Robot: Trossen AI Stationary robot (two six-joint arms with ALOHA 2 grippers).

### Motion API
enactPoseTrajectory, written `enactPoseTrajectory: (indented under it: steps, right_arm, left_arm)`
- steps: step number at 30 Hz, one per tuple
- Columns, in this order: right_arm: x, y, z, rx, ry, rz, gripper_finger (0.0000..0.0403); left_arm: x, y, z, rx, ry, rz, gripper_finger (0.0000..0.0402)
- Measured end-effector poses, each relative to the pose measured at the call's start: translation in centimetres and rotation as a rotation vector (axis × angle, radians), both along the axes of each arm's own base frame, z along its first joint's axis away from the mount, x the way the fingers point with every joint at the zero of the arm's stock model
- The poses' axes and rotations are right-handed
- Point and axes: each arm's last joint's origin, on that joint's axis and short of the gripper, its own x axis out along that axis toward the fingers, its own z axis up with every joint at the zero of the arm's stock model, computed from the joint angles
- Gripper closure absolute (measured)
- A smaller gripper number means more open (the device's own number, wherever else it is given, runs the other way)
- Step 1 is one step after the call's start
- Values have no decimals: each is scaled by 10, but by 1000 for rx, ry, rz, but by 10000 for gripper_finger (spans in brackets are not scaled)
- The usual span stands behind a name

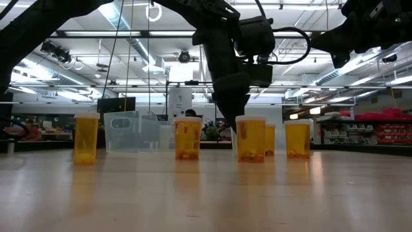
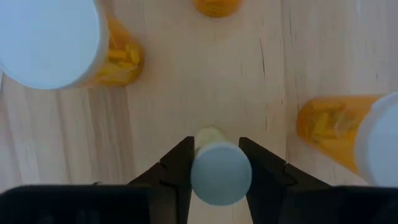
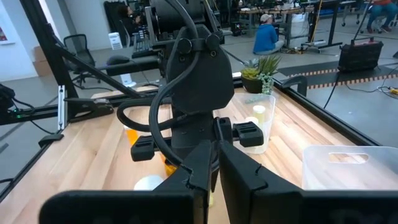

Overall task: Pick and place medicine bottles into bin by pill shape (circle, oval)
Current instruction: Put the small yellow pill bottle into the left transparent bin

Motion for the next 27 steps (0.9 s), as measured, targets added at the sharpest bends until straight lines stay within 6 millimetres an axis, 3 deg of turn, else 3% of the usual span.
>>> enactPoseTrajectory:
  steps: [9, 27]
  right_arm:
    - [0, 0, 0, 0, 0, 0, 366]
    - [0, 0, -1, 0, 6, 0, 366]
  left_arm:
    - [-5, 0, 8, 1, 16, -6, 271]
    - [-23, 3, 83, 66, -53, 22, 279]
